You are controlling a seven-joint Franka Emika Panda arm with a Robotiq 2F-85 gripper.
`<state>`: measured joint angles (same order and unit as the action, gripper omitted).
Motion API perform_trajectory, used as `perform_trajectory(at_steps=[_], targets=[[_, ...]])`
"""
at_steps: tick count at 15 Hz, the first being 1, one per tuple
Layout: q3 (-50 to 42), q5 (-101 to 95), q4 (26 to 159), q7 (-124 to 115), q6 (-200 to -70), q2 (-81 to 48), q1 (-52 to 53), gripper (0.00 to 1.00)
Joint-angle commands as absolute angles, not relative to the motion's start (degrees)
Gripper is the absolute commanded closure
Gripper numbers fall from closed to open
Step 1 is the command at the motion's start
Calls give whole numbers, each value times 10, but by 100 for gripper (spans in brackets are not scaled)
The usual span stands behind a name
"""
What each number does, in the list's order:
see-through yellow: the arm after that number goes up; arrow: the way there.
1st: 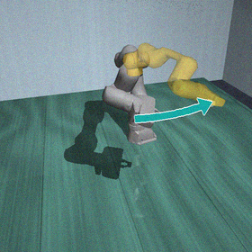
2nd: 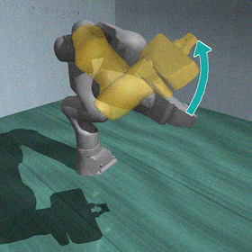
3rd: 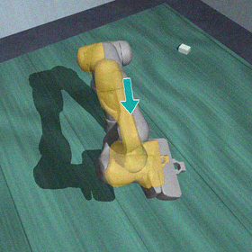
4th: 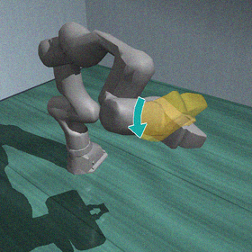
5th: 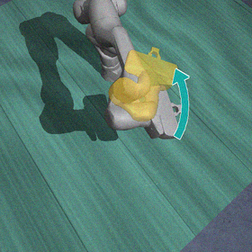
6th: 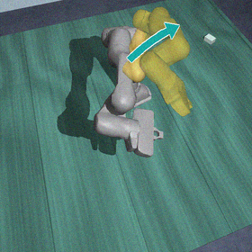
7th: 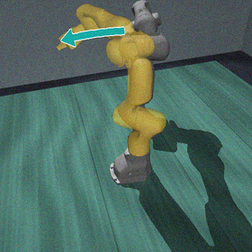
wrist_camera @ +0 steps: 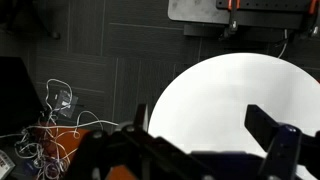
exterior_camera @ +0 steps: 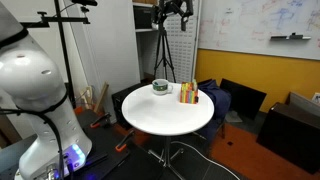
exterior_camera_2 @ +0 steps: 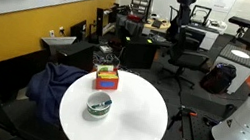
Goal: Remove the marker from the mug cup and place it on the table
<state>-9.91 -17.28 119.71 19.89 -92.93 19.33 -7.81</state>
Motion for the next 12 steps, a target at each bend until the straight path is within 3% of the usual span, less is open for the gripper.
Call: perform_trajectory(at_steps=[1, 12], targets=[[-103, -174, 1195, 198, -927, 193, -74, 0], [-102, -176, 1191, 202, -965, 187, -69, 0]])
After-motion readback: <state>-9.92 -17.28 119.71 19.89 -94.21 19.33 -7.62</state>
